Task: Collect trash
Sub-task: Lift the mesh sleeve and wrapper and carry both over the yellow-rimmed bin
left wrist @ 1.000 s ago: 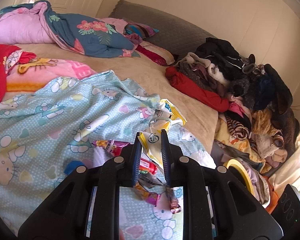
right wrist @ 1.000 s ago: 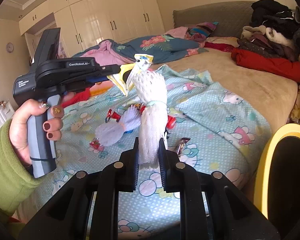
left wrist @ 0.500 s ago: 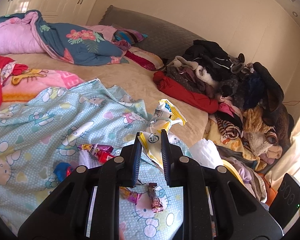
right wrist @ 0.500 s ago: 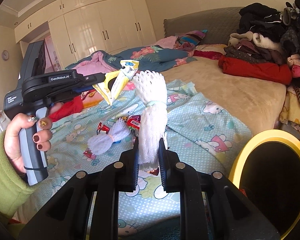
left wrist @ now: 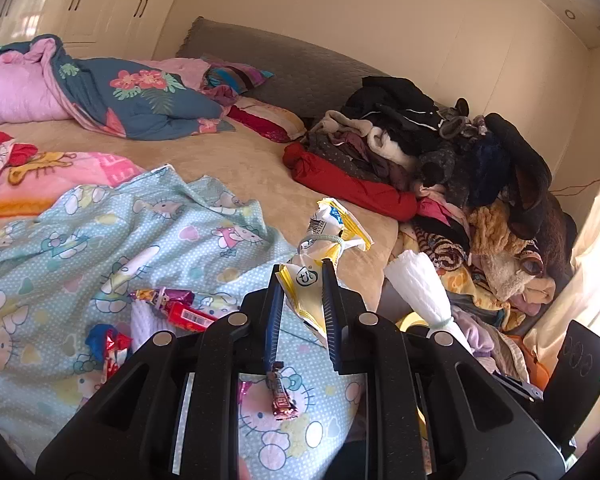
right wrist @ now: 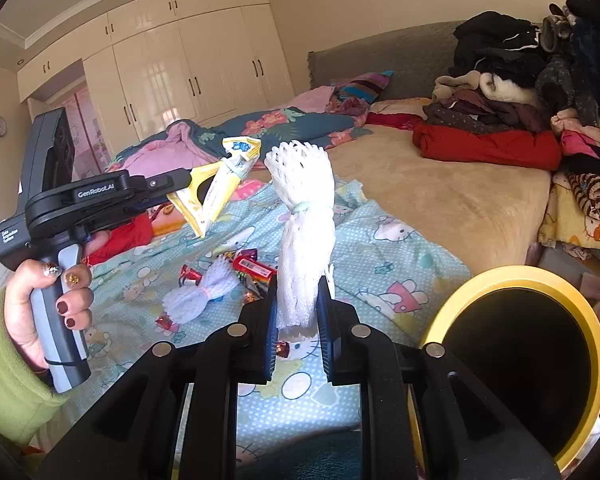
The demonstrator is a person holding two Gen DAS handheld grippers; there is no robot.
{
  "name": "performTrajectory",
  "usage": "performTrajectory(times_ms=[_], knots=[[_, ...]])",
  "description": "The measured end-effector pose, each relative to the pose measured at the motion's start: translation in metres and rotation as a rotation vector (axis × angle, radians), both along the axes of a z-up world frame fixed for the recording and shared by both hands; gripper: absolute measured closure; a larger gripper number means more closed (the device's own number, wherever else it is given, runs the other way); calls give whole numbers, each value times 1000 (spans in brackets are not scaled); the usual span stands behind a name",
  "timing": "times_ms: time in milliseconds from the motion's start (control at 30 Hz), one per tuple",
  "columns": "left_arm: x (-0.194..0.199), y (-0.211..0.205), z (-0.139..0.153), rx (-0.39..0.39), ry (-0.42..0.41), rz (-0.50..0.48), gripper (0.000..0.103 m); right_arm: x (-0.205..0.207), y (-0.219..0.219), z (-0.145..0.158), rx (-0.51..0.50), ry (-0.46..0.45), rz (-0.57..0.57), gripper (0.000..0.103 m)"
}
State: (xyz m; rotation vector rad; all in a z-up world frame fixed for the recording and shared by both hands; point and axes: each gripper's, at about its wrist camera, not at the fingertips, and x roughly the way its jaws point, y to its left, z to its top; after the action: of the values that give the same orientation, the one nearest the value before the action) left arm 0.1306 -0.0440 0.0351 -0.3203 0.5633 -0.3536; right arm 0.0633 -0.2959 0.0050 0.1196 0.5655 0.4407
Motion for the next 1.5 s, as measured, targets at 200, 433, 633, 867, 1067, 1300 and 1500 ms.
performTrajectory(times_ms=[200, 433, 633, 867, 1067, 1300, 1500], knots=[[-5, -15, 1, 8, -1, -30, 90, -1, -16, 4, 8, -4, -39, 86], [-9, -39, -2, 14, 9, -71, 90, 1, -39, 8, 25, -5, -84, 86], [-12, -61, -3, 20, 11, -109, 90, 1, -58, 8, 43, -1, -126, 86], [-14, -84, -9, 28, 22, -151, 90, 3, -86, 6, 66, 9, -186, 86], [-14, -102, -15, 37, 34, -189, 90, 5, -107, 3, 82, 28, -235, 86], [-15, -133, -28, 63, 53, -251, 90, 9, -136, -6, 110, 64, -295, 86], [-16, -163, -43, 91, 79, -305, 90, 16, -160, -20, 132, 130, -348, 86]])
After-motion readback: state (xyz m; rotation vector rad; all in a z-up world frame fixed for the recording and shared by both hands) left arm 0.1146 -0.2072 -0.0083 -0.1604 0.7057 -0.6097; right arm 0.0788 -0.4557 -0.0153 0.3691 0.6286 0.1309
